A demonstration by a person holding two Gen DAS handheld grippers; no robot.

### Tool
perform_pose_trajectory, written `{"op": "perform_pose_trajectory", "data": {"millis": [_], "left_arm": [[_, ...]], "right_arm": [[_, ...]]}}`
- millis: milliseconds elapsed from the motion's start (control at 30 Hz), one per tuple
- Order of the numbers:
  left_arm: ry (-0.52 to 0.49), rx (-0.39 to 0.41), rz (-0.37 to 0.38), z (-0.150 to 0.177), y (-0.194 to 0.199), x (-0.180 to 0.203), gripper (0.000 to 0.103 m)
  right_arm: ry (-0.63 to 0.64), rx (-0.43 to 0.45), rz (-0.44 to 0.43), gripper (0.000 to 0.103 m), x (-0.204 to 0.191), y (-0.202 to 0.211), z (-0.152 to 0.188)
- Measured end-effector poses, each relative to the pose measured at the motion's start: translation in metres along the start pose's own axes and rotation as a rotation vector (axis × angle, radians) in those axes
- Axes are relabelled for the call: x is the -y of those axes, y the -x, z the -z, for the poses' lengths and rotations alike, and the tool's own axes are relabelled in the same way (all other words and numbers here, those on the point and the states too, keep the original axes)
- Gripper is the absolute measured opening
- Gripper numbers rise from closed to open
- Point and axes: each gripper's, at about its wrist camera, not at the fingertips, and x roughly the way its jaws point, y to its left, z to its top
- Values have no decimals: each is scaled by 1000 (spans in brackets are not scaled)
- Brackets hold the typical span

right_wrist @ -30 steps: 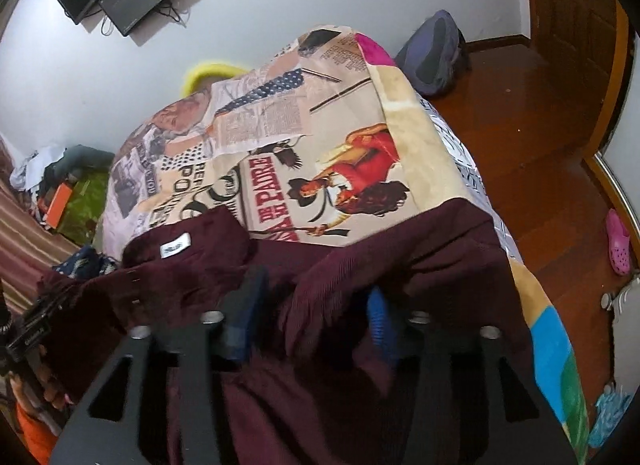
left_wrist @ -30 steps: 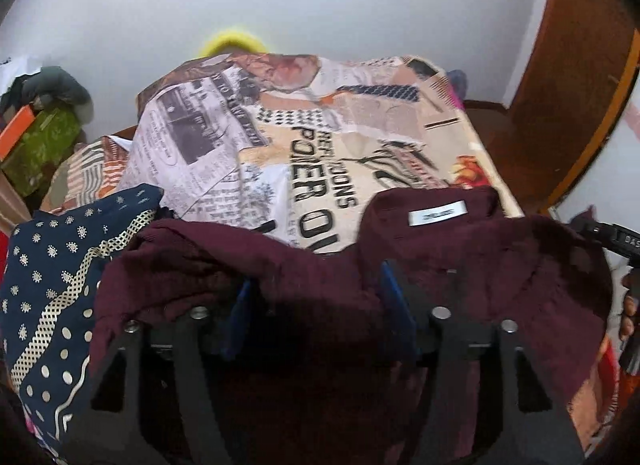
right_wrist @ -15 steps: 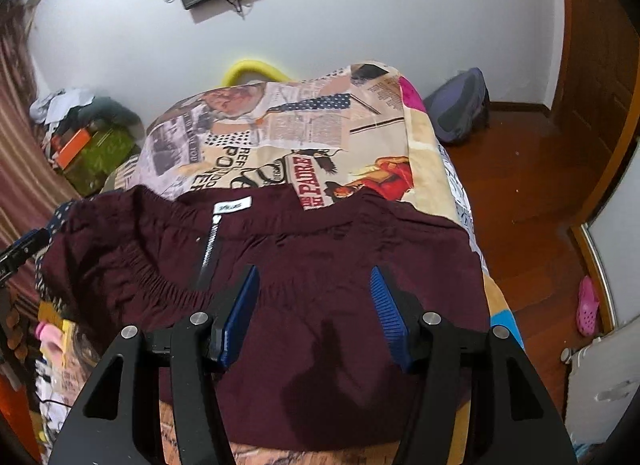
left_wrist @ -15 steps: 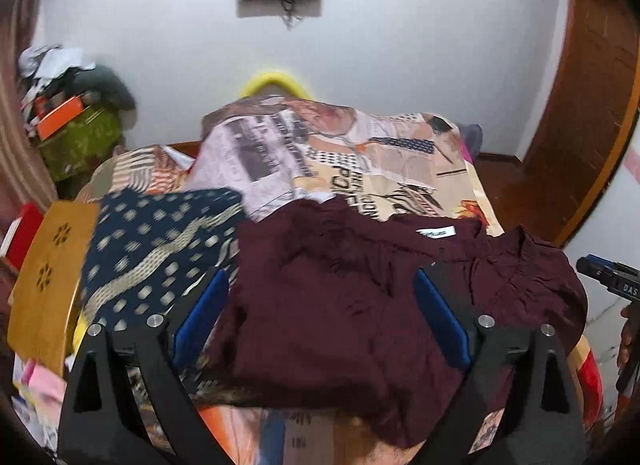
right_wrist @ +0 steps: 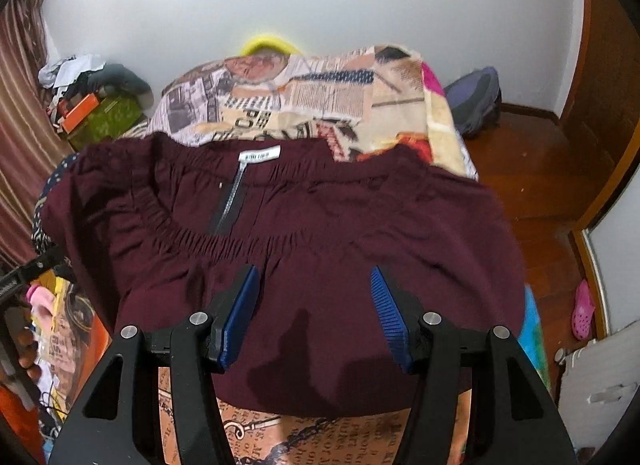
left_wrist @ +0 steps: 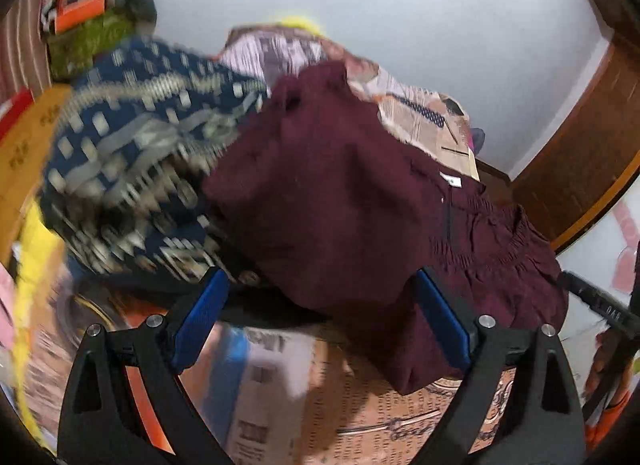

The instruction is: Fold large clothes

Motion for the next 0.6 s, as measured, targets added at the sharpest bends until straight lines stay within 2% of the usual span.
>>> {"op": "perform_pose_trajectory", "data": {"millis": [100,200,333,467,533,600], "left_arm": [[68,-15,42,2,-16,-1,94],[103,-8,52,-1,-27,1,94],[127,11,34,-7,-39,9,94],[112,59,-35,-10,-44,19,93],[103,85,-79,-13,-47,25,89],[111,109,-127,-13,-48,28,73]], "right_arm": [[2,-26,0,54,-2,-10,6],[7,-43,5,54,-2,-17,11],[10,-61,4,54,-1,-26,15],[3,-77,-1,54,1,-34,19],[4,-83,-2,54,0,-36,21],[12,-83,-1,54,-1,-37,22]]}}
